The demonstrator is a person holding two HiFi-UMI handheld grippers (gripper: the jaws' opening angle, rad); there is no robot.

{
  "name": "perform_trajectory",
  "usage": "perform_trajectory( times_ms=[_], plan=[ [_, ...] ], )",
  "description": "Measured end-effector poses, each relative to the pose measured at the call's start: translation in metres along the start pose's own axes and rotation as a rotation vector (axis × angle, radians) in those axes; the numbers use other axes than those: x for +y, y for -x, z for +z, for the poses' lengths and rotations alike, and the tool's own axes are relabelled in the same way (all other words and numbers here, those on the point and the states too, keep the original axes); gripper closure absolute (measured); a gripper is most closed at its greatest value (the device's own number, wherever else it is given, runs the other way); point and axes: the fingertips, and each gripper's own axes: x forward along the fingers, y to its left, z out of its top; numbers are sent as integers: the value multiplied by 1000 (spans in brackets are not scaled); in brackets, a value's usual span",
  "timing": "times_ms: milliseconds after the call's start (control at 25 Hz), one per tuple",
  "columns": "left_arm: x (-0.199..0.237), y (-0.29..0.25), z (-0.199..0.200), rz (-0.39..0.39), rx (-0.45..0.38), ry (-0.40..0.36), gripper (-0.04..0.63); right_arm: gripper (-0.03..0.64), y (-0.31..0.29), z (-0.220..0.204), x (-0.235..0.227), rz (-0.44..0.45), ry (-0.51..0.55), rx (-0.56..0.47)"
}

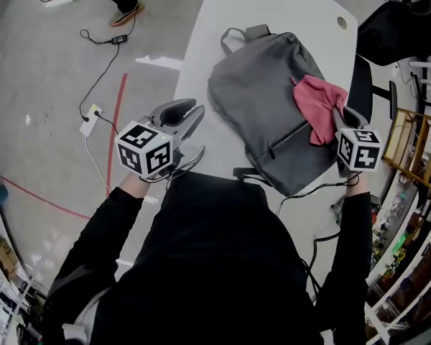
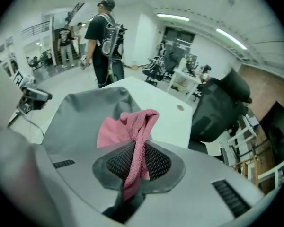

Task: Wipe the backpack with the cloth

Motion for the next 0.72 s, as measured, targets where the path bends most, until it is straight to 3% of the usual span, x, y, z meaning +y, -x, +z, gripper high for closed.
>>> perform_trajectory(
  times_ms=[120,280,400,560,720],
  plan=[
    [1,-3,0,30,7,-32,483,561,20,13,-44,-89,-127,-103],
    [-4,-7,4,47,17,-52,483,561,58,42,-37,-75,-125,-274],
    [-26,-10,14,26,10,-100,483,561,83,69,4,68,-149,-424],
    [-78,-18,37,-35,-17,-231,476,561,107,94,54,302,-247,-591],
    [-152,-31,64,-159,-73,-293,376,561,128,94,89,510,-306,-658]
  ],
)
